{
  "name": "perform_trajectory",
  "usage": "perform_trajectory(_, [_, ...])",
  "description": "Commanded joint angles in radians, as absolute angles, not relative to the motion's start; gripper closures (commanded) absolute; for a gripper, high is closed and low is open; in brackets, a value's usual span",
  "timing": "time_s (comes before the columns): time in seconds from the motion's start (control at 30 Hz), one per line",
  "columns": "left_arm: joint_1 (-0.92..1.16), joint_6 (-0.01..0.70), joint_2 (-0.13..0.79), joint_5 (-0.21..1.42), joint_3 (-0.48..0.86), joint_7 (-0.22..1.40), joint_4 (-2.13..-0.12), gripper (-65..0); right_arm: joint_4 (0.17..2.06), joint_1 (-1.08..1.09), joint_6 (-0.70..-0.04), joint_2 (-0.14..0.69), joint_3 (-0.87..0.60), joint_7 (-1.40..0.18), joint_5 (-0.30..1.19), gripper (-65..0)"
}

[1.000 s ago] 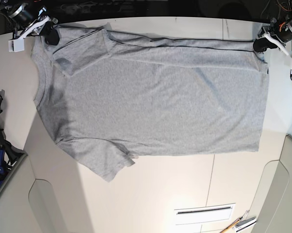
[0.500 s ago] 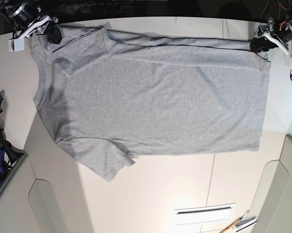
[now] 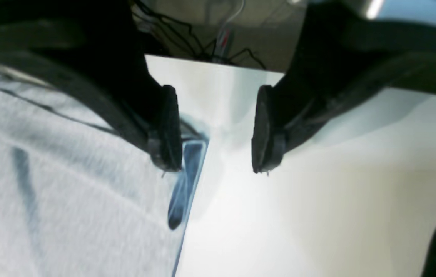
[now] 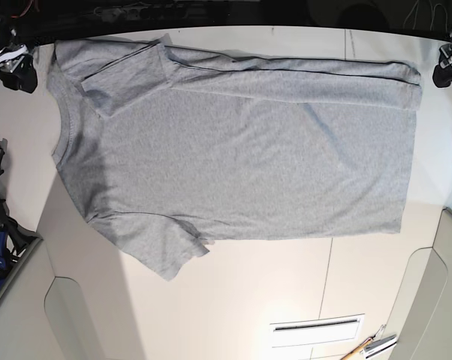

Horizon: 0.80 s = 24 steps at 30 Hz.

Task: Fold the T-shirt properly
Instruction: 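Move both grippers to the opposite side edge and pinch it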

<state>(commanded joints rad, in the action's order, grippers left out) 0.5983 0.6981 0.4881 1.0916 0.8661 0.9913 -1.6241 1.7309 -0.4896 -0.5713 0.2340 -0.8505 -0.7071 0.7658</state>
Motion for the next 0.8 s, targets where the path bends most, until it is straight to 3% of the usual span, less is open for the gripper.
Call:
perform_trajectory(0.1, [0.565, 0.698, 0.494, 1.092, 0.866, 0.967, -1.624, -33.3, 1.726, -0.407, -0.57, 0.252, -0.848, -0.707, 0.759, -26.1])
perform_trajectory(0.23, [0.497, 0.698, 0.51, 1.087, 0.863, 0.942, -1.624, -40.8, 1.717, -0.311, -0.569, 0.261, -0.824, -0.695, 0.754, -26.1])
perform_trajectory(0.5, [0.344, 0.696, 0.552, 0.921, 0.805, 0.839, -1.62, -40.8, 1.528, -0.055, -0.556, 0.339, -0.648, -0.601, 0.62, -26.2])
perform_trajectory(0.67, [0.223, 0.657, 0.569, 0.817, 0.691, 0.774, -1.593, -40.8, 1.304, 0.139, -0.557, 0.383, -0.605, -0.568, 0.596, -36.9])
perform_trajectory(0.8, [0.068, 0.632, 0.59, 0.765, 0.585, 0.762, -1.444, -40.8, 1.157, 0.258, -0.557, 0.387, -0.604, -0.568, 0.575, -37.0])
